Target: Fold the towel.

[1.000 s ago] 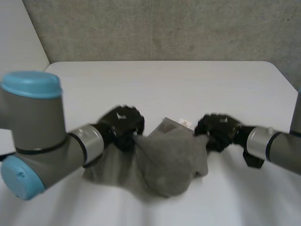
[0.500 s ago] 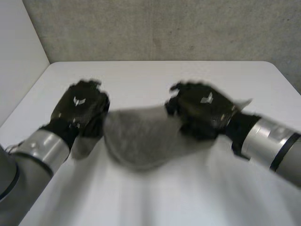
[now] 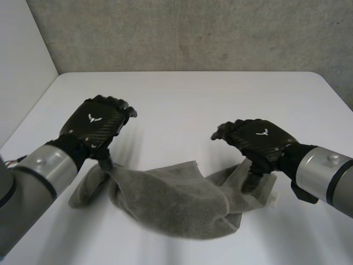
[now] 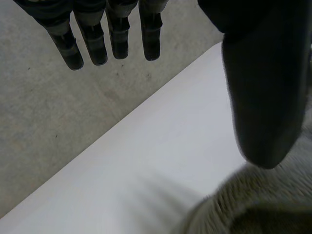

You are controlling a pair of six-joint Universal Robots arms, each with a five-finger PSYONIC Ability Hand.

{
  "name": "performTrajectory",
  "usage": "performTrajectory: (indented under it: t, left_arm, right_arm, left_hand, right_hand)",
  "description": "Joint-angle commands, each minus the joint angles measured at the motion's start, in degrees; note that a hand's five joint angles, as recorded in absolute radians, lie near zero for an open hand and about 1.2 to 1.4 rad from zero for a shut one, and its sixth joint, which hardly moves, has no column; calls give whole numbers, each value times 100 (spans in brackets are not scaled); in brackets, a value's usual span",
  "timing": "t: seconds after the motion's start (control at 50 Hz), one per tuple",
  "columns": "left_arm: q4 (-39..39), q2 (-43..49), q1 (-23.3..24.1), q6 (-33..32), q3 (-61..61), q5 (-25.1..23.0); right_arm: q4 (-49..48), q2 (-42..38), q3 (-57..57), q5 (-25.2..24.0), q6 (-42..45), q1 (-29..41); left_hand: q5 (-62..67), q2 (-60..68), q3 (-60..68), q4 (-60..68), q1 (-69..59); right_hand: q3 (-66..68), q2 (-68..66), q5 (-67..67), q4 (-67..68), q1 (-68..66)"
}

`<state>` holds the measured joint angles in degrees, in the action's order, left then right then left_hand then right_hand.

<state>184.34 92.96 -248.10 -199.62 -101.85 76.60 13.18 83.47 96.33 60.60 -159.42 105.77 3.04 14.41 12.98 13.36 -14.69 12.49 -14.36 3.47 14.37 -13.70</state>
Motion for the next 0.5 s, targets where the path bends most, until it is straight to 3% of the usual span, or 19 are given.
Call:
performTrajectory:
  t: [0.02, 0.18, 0.22, 0.38, 0.5]
  left_arm:
    - [-232, 899, 482, -16, 754, -5]
    - [-856, 1972, 1097, -51, 1571, -189]
    - [-935, 2190, 1307, -60, 1799, -478]
    - [-1189, 2648, 1518, -77, 2081, -1015]
    - [-1558, 2833, 1651, -261, 2248, -1042]
  right_arm:
    - [-53, -50, 474, -22, 95, -425]
    - [-219, -68, 931, -145, 200, -830]
    - [-298, -76, 1001, -154, 262, -865]
    - [-378, -453, 1186, -356, 342, -962]
    - [-343, -744, 1213, -514, 298, -944]
  left_hand:
    - [-80, -217, -298, -336, 246]
    - [-131, -268, -298, -336, 296]
    - [-131, -268, -298, -336, 296]
    - [-63, -200, -298, -336, 229]
    - [-30, -167, -298, -336, 195]
  right_hand:
    - [-249, 436, -347, -437, 370]
    - [-249, 436, -347, -437, 370]
    - [-249, 436, -347, -437, 370]
    - [-249, 436, -347, -437, 370]
    - [-249, -276, 365, -437, -342]
